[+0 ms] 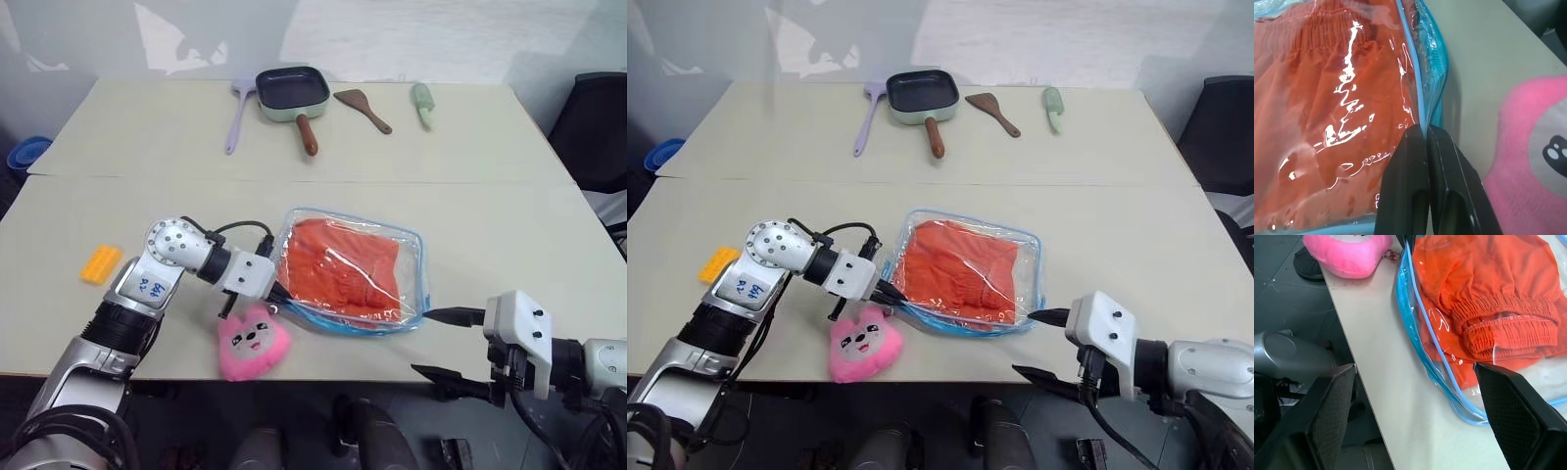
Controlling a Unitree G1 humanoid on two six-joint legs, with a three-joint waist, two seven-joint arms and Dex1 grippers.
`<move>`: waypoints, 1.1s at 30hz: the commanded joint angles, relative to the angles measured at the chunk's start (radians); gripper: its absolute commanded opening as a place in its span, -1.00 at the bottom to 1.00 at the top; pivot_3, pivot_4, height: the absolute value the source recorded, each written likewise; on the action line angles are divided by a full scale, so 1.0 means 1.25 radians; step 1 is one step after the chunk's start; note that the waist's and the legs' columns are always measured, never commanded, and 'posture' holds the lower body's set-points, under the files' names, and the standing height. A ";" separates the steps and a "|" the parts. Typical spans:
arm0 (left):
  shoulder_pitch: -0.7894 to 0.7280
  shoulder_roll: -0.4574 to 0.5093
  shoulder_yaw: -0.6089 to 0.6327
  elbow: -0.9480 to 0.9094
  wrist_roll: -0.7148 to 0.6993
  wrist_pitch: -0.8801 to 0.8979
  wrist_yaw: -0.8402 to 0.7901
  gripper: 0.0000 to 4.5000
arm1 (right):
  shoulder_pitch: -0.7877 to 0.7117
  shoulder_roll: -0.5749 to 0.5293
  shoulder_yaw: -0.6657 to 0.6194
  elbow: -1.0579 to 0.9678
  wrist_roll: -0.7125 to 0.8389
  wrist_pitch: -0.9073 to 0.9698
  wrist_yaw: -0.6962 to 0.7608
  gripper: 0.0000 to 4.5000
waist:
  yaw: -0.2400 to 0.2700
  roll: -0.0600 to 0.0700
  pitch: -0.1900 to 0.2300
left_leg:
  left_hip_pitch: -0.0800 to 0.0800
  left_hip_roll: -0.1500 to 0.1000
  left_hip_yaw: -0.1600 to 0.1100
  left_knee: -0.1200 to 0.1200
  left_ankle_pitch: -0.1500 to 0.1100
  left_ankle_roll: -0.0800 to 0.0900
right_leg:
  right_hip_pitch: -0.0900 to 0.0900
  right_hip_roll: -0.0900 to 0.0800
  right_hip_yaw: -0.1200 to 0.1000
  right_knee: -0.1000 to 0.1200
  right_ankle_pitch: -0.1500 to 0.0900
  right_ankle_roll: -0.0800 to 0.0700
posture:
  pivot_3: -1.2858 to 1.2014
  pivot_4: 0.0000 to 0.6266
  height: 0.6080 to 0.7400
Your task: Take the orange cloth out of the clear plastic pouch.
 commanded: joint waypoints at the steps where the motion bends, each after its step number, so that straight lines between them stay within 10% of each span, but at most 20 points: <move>1: -0.009 -0.061 0.067 -0.088 -0.110 0.210 0.096 -0.99 | -0.014 0.000 0.023 -0.016 -0.018 -0.028 -0.017 0.77 | 0.003 0.000 0.000 | 0.000 0.000 0.000 0.000 0.000 0.000 | 0.000 0.000 0.000 0.000 0.000 0.000 | 0.03 -0.52 1.00; 7: 0.002 -0.133 0.131 -0.212 -0.206 0.470 0.251 -1.00 | -0.053 0.023 0.135 -0.006 -0.098 -0.077 -0.073 0.60 | -0.002 0.000 0.000 | 0.000 0.000 -0.002 0.002 0.000 0.000 | 0.000 -0.001 0.000 0.001 0.001 0.001 | 0.03 -0.52 1.00; 15: 0.067 -0.130 0.109 -0.282 -0.183 0.486 0.312 -1.00 | -0.221 0.080 0.340 0.104 -0.290 -0.145 -0.175 -0.58 | -0.004 0.000 0.000 | 0.002 0.001 0.000 0.003 0.000 -0.002 | -0.001 0.000 0.002 0.001 0.000 0.000 | 0.03 -0.52 1.00; 31: 0.119 -0.122 0.068 -0.317 -0.157 0.434 0.333 -1.00 | -0.370 0.158 0.506 0.314 -0.518 -0.280 -0.213 -0.58 | -0.003 0.000 0.000 | 0.000 0.001 -0.001 0.005 -0.001 -0.003 | -0.001 0.000 0.001 0.004 0.000 -0.001 | 0.03 -0.52 1.00; 33: 0.125 -0.120 0.066 -0.323 -0.158 0.434 0.335 -1.00 | -0.371 0.158 0.516 0.330 -0.545 -0.305 -0.209 -0.31 | -0.003 0.000 0.000 | 0.000 0.002 -0.001 0.005 -0.001 -0.003 | -0.002 0.000 0.001 0.004 0.000 -0.001 | 0.03 -0.52 1.00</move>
